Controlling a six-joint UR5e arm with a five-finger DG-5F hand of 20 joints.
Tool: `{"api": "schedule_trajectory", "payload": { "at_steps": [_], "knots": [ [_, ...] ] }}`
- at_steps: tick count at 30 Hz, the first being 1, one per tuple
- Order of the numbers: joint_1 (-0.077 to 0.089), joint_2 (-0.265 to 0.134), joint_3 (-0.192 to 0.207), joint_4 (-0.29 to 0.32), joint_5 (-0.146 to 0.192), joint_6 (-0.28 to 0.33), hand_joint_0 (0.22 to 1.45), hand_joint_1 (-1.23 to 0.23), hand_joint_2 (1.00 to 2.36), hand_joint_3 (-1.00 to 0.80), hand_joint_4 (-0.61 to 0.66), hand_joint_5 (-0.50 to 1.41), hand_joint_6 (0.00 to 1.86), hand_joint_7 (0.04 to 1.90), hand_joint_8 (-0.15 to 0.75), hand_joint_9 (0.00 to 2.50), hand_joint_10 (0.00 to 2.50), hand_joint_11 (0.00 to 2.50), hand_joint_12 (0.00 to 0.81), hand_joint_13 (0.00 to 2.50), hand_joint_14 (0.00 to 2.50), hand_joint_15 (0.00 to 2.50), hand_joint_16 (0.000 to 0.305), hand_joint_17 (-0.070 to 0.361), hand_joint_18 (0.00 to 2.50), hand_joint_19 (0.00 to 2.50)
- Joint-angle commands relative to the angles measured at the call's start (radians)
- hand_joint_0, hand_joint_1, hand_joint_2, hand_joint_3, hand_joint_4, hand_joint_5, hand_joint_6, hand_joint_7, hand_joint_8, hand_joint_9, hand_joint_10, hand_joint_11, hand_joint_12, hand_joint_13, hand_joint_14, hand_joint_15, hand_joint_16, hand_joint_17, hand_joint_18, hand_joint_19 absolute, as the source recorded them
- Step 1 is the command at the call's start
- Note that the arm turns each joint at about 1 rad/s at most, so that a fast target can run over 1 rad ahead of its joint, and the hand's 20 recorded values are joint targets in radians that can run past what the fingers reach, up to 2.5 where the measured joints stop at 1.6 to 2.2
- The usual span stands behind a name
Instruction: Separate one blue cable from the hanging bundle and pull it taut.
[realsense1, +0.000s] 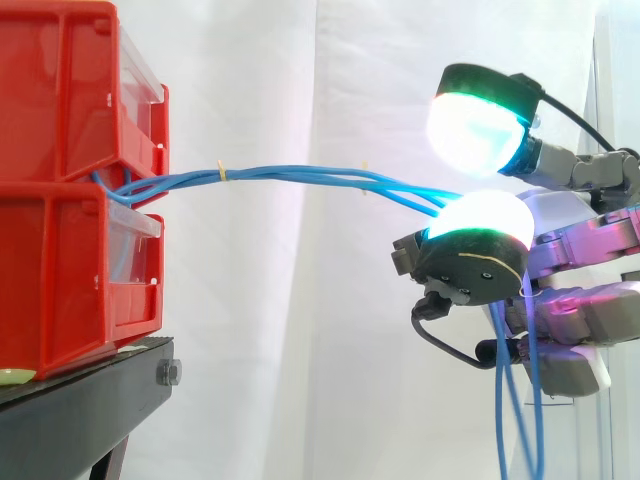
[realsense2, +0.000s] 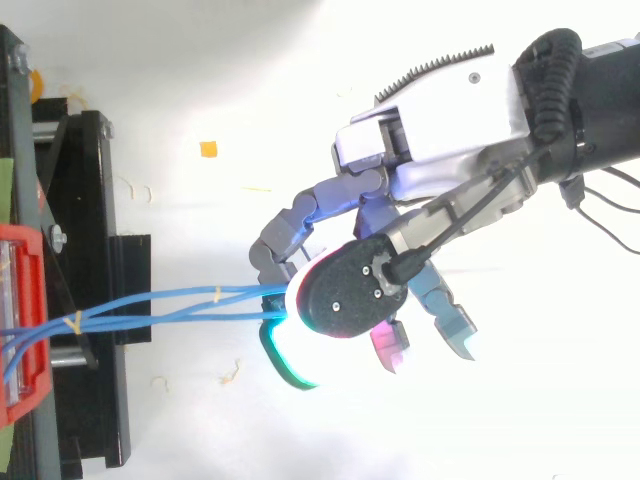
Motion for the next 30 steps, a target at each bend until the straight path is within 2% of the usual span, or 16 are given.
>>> {"api": "schedule_trajectory", "payload": {
  "at_steps": [1, 2, 3, 4, 6, 8, 11, 15, 19, 22, 24, 27, 30],
  "knots": [
    [-0.001, 0.0, 0.0, 0.0, 0.0, -0.001, 0.47, -0.33, 1.0, -0.48, 0.11, 0.13, 0.5, 1.27, 0.134, 1.83, 0.0, 0.08, 0.292, 1.28, 0.01, 0.34, 0.077, 0.174, 1.01, 0.46],
    [0.001, 0.0, 0.0, 0.0, 0.0, -0.001, 0.47, -0.38, 1.0, -0.46, 0.11, 0.13, 0.5, 1.27, 0.145, 1.78, 0.01, 0.09, 0.297, 1.26, 0.01, 0.34, 0.078, 0.177, 1.0, 0.45],
    [-0.001, 0.0, 0.0, -0.002, 0.0, -0.001, 0.47, -0.49, 1.0, -0.45, 0.12, 0.12, 0.5, 1.27, 0.151, 1.78, 0.01, 0.11, 0.299, 1.25, 0.01, 0.35, 0.079, 0.178, 0.99, 0.46],
    [-0.001, 0.0, 0.0, -0.003, 0.0, -0.001, 0.5, -0.63, 1.01, -0.43, 0.12, 0.12, 0.5, 1.27, 0.151, 1.77, 0.01, 0.13, 0.293, 1.23, 0.01, 0.36, 0.076, 0.172, 0.96, 0.47],
    [-0.001, 0.0, 0.0, -0.008, 0.002, -0.001, 0.57, -0.78, 1.0, -0.43, 0.12, 0.12, 0.5, 1.27, 0.139, 1.79, 0.01, 0.19, 0.271, 1.21, 0.01, 0.38, 0.072, 0.162, 0.91, 0.48],
    [0.001, 0.0, 0.0, -0.008, 0.008, -0.001, 0.61, -0.8, 1.0, -0.45, 0.11, 0.13, 0.5, 1.26, 0.131, 1.8, 0.01, 0.18, 0.262, 1.21, 0.01, 0.39, 0.07, 0.158, 0.89, 0.49],
    [-0.001, 0.0, 0.0, -0.008, 0.008, -0.001, 0.69, -0.81, 1.01, -0.43, 0.12, 0.13, 0.5, 1.26, 0.112, 1.83, 0.01, 0.21, 0.253, 1.23, 0.01, 0.39, 0.066, 0.149, 0.87, 0.49],
    [0.001, 0.0, 0.0, -0.008, 0.008, -0.001, 0.72, -0.8, 1.01, -0.38, 0.14, 0.13, 0.5, 1.27, 0.106, 1.84, 0.01, 0.23, 0.255, 1.23, 0.02, 0.4, 0.065, 0.147, 0.86, 0.48],
    [0.003, 0.0, 0.0, -0.008, 0.008, -0.003, 0.7, -0.8, 1.01, -0.41, 0.13, 0.14, 0.5, 1.26, 0.101, 1.86, 0.01, 0.21, 0.242, 1.24, 0.02, 0.4, 0.065, 0.146, 0.86, 0.48],
    [0.003, 0.0, 0.0, -0.01, 0.008, -0.003, 0.57, -0.7, 1.0, -0.5, 0.11, 0.14, 0.5, 1.27, 0.105, 1.89, 0.01, 0.19, 0.246, 1.26, 0.02, 0.39, 0.067, 0.15, 0.89, 0.48],
    [0.004, 0.0, 0.0, -0.008, 0.008, -0.003, 0.54, -0.67, 1.0, -0.5, 0.11, 0.14, 0.5, 1.27, 0.102, 1.89, 0.01, 0.17, 0.248, 1.27, 0.01, 0.38, 0.068, 0.153, 0.91, 0.47],
    [0.004, 0.0, 0.0, -0.008, 0.009, -0.003, 0.55, -0.66, 1.0, -0.5, 0.1, 0.14, 0.5, 1.27, 0.107, 1.9, 0.01, 0.17, 0.249, 1.28, 0.01, 0.39, 0.068, 0.152, 0.91, 0.47],
    [0.004, 0.0, 0.0, -0.008, 0.008, -0.003, 0.64, -0.72, 1.0, -0.5, 0.07, 0.14, 0.5, 1.27, 0.099, 1.88, 0.01, 0.18, 0.244, 1.26, 0.01, 0.4, 0.065, 0.145, 0.88, 0.49]
  ]
}}
